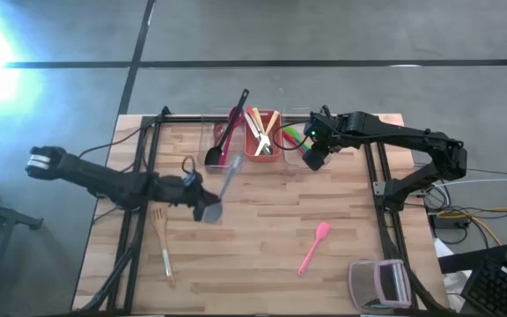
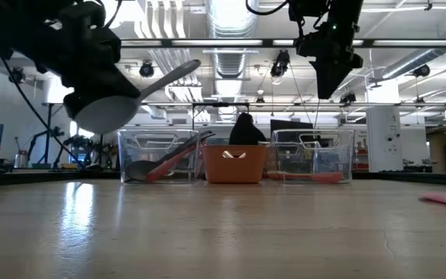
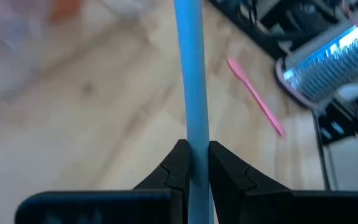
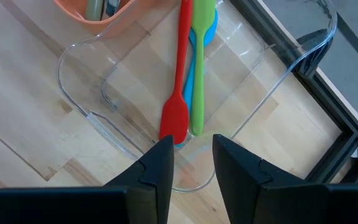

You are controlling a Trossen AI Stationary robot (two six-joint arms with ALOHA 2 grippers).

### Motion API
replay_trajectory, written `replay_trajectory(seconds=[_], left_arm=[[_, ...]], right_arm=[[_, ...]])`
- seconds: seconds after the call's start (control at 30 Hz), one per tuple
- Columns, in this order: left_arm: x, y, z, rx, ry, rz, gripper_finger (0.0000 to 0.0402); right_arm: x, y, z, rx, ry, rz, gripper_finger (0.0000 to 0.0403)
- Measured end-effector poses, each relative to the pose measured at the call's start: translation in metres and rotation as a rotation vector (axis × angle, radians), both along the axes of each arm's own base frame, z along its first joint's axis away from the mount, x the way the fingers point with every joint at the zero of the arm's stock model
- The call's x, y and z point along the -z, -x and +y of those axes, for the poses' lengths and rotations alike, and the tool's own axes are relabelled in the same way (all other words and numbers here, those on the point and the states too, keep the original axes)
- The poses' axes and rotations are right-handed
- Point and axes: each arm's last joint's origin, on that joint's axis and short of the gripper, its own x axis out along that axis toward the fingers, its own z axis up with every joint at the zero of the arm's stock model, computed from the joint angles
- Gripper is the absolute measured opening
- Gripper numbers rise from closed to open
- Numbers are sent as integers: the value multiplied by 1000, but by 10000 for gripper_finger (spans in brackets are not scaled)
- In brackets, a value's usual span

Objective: Pick & Place Kitchen Items
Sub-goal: Put the gray serving spoon into the left transparent bin

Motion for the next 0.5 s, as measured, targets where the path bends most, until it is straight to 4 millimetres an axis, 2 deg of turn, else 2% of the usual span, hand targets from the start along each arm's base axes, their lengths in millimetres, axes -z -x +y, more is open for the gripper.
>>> replay_trajectory(seconds=[0.3, 0.5], left_arm=[[-18, 4, 42, -106, -90, -124, 40], [-21, 6, 69, -160, -139, -112, 40]], right_arm=[[0, 0, 0, 0, 0, -2, 111], [0, 0, 0, 0, 1, -5, 118]])
